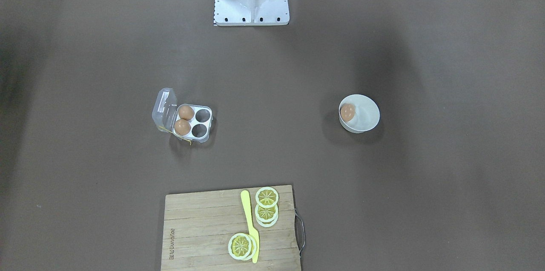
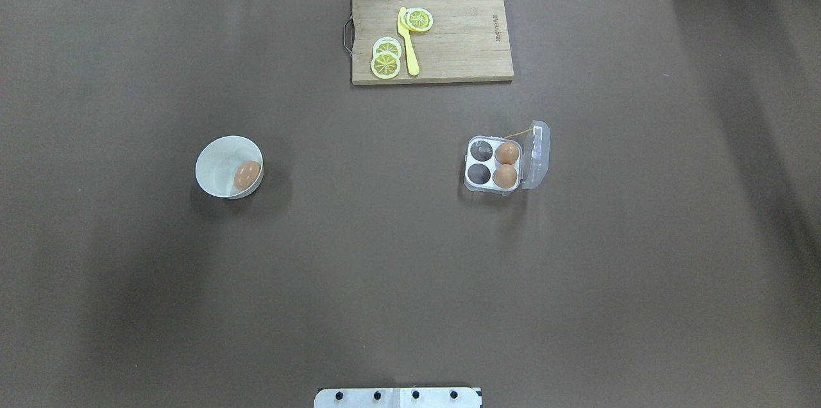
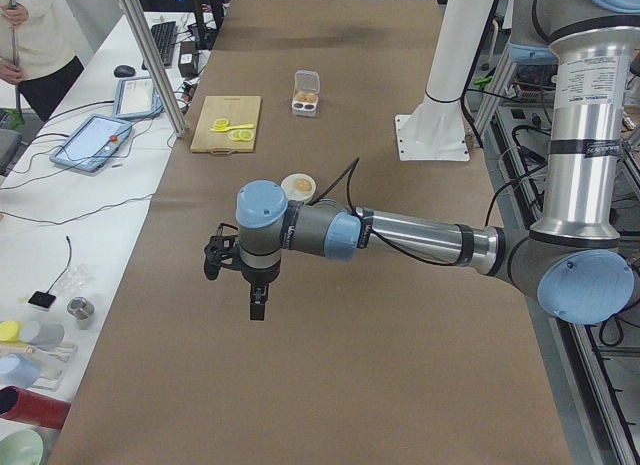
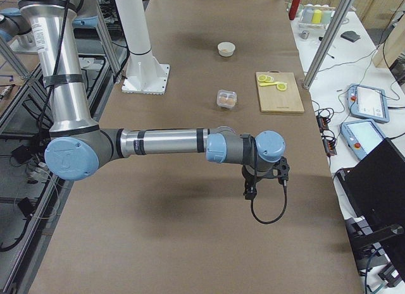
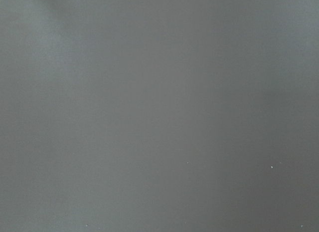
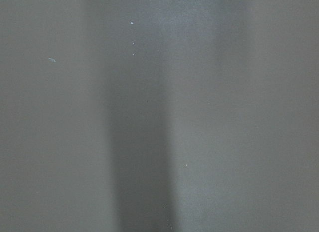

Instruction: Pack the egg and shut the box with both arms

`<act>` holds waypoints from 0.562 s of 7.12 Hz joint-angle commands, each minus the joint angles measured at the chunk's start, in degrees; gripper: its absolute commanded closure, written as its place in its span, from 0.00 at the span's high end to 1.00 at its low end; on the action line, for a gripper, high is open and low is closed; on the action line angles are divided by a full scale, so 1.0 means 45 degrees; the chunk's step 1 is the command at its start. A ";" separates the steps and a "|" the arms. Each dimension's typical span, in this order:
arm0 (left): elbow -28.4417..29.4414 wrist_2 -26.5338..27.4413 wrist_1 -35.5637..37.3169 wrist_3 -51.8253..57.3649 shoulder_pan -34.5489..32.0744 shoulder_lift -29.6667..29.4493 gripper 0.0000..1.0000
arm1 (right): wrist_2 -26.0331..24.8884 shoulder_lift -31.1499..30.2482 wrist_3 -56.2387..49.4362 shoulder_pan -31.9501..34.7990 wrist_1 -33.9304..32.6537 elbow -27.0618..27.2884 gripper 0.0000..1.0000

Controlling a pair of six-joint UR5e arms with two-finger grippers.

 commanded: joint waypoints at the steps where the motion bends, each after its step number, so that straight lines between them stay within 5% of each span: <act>1: 0.0001 -0.0010 0.0019 0.0000 0.0000 0.0019 0.98 | 0.0044 0.0009 0.0000 -0.0004 -0.0019 0.0010 1.00; 4: 0.0039 -0.0010 0.0039 0.0000 0.0000 0.0020 0.98 | 0.0044 -0.0011 -0.0020 -0.0004 -0.0019 0.0165 1.00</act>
